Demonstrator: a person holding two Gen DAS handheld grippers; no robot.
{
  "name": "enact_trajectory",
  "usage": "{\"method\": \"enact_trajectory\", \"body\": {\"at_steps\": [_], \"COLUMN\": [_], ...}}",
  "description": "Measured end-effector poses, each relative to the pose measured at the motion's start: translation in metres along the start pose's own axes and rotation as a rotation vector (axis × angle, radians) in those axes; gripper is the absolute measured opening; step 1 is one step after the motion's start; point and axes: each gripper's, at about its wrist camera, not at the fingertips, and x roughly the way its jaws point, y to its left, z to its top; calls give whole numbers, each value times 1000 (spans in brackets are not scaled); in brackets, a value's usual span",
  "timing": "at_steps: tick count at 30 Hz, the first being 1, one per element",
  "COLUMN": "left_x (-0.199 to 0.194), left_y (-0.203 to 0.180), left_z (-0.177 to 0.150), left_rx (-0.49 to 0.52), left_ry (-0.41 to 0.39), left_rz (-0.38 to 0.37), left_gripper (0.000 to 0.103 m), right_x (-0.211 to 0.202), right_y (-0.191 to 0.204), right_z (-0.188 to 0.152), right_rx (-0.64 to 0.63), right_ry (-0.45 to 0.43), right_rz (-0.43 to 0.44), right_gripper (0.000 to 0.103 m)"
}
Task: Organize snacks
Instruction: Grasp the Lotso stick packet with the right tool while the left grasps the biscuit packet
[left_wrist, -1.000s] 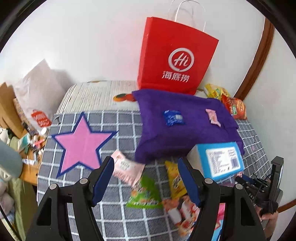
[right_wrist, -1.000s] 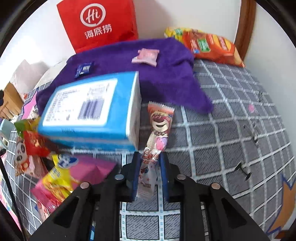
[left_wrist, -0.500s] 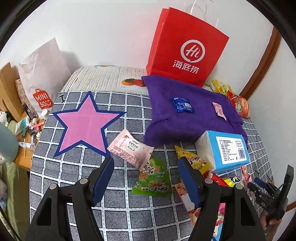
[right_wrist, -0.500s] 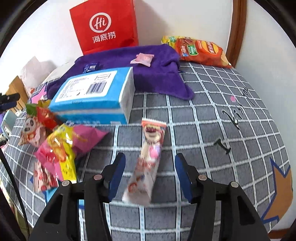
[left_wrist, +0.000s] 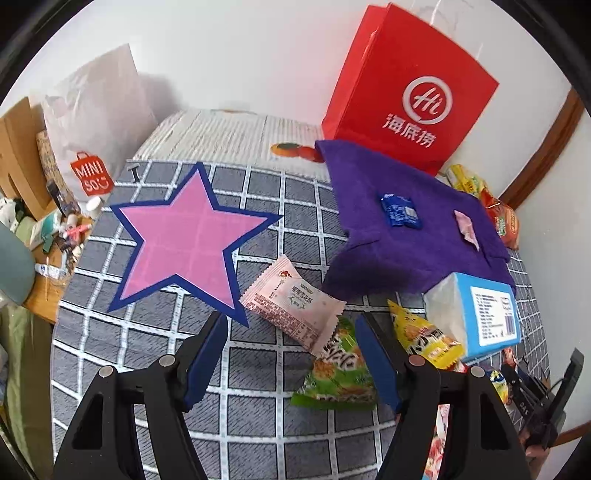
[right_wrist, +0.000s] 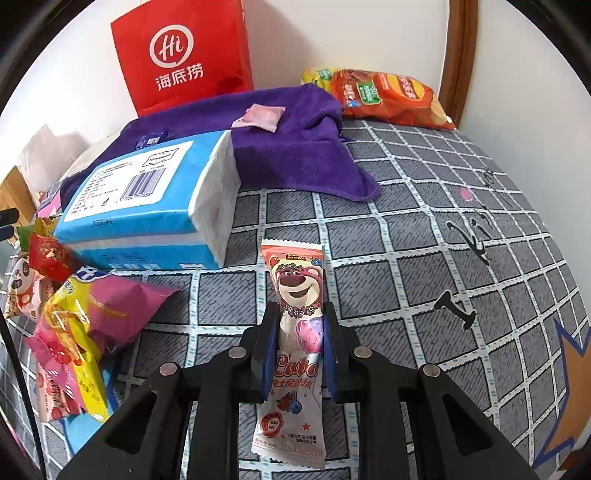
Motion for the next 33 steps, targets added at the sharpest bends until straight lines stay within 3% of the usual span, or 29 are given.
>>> {"method": "enact_trajectory", "body": {"at_steps": [6, 11, 14, 19, 21, 23, 25, 33], "left_x": [31, 51, 65, 71, 72, 70, 68, 70], "left_y": [-3, 1, -3, -16, -18, -18, -16, -26], "left_z": [2, 8, 11, 12, 12, 11, 11, 6], "left_rx": [-7, -59, -53, 5, 13, 22, 26, 83], "left_ry": [54, 89, 119, 78, 70, 63, 66, 68], "left_rz": [-10, -64, -37, -1, 3, 14, 7, 49], "left_gripper": [69, 71, 68, 68, 61, 47, 44, 51], "right_x": [-1, -1, 0, 1, 1, 1, 1, 2], "right_y": [-2, -4, -3, -7, -8, -9, -9, -7], "right_z": [-5, -3, -2, -2, -2, -1, -1, -1], "right_rx": [-10, 4, -2, 11, 18, 22, 23, 11], "right_ry": [-49, -49, -49, -49, -49, -49, -49, -48], "right_rz": [-3, 14, 9, 30, 40, 46, 48, 33], "right_gripper": [22, 23, 23, 24, 24, 24, 24, 25]}}
